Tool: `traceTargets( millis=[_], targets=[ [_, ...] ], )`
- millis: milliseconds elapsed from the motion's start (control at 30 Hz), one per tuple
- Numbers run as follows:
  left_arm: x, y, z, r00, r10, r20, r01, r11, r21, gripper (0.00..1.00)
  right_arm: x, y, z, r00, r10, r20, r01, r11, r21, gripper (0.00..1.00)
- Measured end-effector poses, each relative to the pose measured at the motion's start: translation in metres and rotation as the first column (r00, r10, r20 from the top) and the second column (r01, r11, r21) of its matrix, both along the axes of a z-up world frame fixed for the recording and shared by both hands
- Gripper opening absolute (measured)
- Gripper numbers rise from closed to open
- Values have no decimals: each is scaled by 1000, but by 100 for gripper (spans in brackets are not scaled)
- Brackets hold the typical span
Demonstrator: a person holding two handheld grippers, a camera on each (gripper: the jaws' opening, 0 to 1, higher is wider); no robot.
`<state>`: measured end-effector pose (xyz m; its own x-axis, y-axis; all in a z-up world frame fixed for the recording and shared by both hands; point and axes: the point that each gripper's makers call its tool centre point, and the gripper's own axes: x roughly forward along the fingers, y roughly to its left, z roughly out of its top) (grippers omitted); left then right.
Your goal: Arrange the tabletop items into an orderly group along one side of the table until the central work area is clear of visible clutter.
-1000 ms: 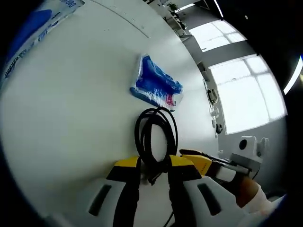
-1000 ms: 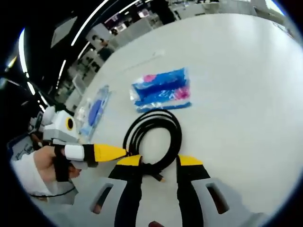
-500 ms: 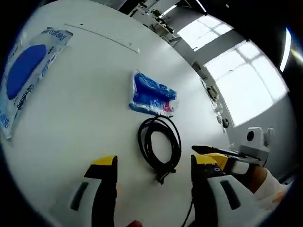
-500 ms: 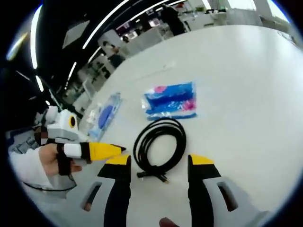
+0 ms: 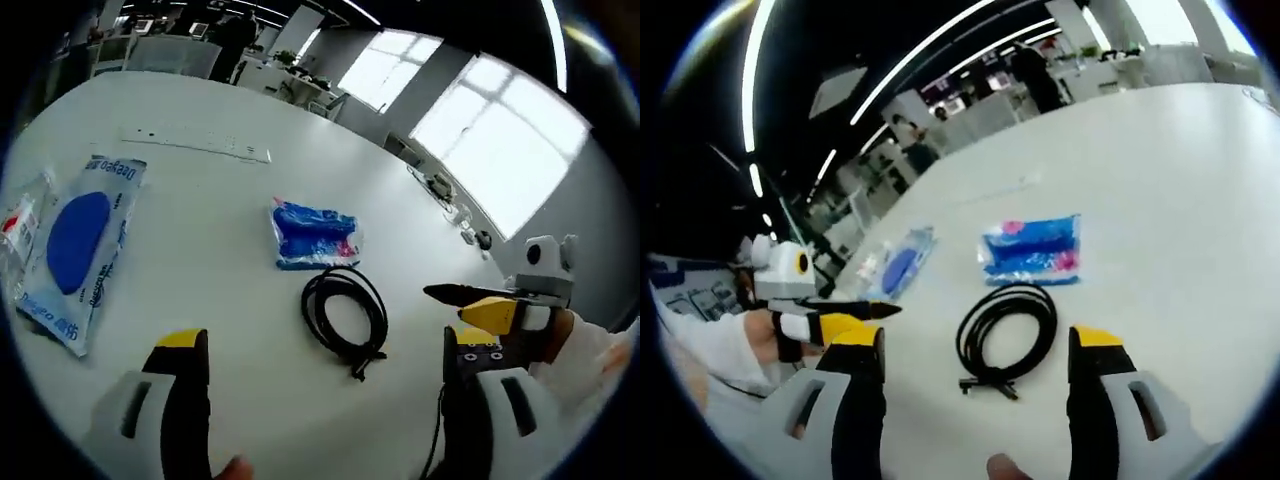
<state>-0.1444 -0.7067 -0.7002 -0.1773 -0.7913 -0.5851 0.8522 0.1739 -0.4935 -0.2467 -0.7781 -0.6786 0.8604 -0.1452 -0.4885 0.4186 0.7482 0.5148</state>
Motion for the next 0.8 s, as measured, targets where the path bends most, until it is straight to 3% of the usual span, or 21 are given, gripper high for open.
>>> traceTargets(
  millis=[167,367,600,800],
  targets=[
    [14,17,8,999,13,43,-12,1000,-9,100,-4,2,11,1000,3,28,-3,1000,-6,78],
    [31,31,13,996,82,28,-81,996,-22,100,-7,1,10,1000,-3,22,3,1000,-6,77],
    [35,38,12,994,111,7,-111,994,-16,98,-5,2,7,1000,-7,14,7,1000,7,76],
    [49,44,11,984,177,29,-176,984,-17,95,0,2,14,1000,0,15,0,1000,-6,75]
  ],
)
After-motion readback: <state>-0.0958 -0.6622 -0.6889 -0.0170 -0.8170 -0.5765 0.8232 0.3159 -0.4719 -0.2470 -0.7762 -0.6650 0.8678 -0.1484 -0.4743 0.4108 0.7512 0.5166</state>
